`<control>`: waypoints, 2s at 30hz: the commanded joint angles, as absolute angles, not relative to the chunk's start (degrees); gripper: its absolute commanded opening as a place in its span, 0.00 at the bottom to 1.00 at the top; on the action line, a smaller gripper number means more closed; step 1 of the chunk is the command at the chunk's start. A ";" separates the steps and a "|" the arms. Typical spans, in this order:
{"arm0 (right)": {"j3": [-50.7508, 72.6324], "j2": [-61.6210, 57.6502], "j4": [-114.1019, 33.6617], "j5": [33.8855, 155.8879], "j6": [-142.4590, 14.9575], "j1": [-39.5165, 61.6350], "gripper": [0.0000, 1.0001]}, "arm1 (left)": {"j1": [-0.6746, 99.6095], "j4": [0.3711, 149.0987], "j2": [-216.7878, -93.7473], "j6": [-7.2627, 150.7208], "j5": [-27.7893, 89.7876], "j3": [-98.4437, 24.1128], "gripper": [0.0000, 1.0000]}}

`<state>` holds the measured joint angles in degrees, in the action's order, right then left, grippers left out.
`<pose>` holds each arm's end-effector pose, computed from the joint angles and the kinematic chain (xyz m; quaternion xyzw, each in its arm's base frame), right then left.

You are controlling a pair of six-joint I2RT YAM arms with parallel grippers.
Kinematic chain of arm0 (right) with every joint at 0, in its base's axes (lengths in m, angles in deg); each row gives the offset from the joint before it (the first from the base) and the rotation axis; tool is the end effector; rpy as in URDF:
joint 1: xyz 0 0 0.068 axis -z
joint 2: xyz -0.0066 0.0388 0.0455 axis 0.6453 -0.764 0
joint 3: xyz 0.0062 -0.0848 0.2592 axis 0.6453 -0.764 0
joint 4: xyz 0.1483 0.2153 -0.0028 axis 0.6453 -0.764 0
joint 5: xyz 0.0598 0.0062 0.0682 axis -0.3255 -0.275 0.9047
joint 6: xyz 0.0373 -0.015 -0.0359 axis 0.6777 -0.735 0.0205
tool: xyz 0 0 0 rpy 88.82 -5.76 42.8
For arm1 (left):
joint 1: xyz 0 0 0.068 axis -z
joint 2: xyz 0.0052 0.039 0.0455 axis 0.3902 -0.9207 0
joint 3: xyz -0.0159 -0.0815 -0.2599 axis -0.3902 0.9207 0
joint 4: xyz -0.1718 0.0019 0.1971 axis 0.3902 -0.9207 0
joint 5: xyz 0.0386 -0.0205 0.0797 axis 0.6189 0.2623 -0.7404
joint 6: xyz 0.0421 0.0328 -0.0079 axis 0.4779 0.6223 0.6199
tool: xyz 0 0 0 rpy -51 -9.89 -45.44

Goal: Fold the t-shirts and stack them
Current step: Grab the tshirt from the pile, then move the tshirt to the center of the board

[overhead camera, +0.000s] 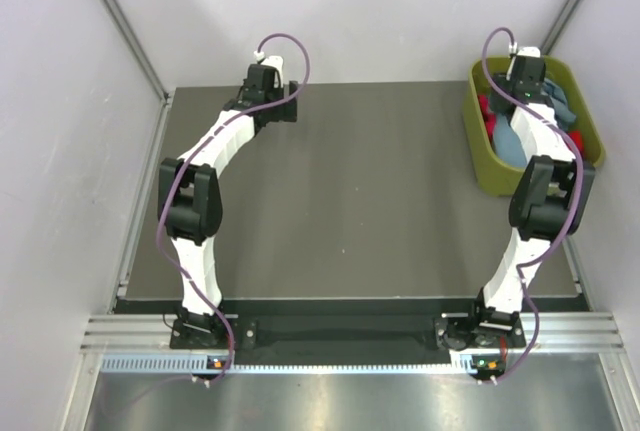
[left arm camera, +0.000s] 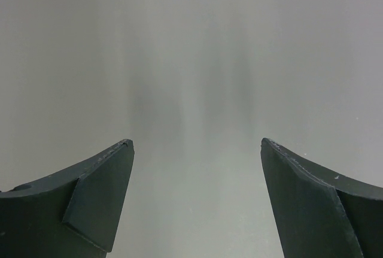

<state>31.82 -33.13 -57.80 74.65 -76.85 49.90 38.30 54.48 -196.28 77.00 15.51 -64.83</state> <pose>0.4542 -0.0856 0.2887 0.0779 0.8752 -0.1609 0.4495 0.4633 -0.1225 0.2752 0.0404 0.8837 -0.0321 0.4651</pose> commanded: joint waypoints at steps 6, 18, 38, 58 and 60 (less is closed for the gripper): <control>34.79 -32.27 -54.48 72.39 -77.68 50.29 0.00 | 38.44 55.32 -195.52 77.25 15.71 -65.90 0.92; 53.68 -20.41 -62.21 78.10 -81.98 46.87 0.00 | 38.18 52.59 -193.86 76.01 13.69 -63.96 0.99; 54.74 -14.85 -67.57 98.40 -75.41 19.53 0.00 | 20.68 37.31 -182.26 74.16 14.48 -65.36 0.74; 68.63 -25.49 -51.75 93.05 -82.08 -0.16 0.00 | 17.34 42.13 -179.09 71.53 11.58 -61.85 0.86; 67.42 -25.93 -51.40 91.56 -83.74 0.37 0.00 | 17.26 42.57 -178.57 72.23 11.05 -60.72 0.86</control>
<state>66.85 -27.49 -61.41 95.63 -81.61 -1.16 17.38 39.73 -181.49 72.46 12.37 -61.66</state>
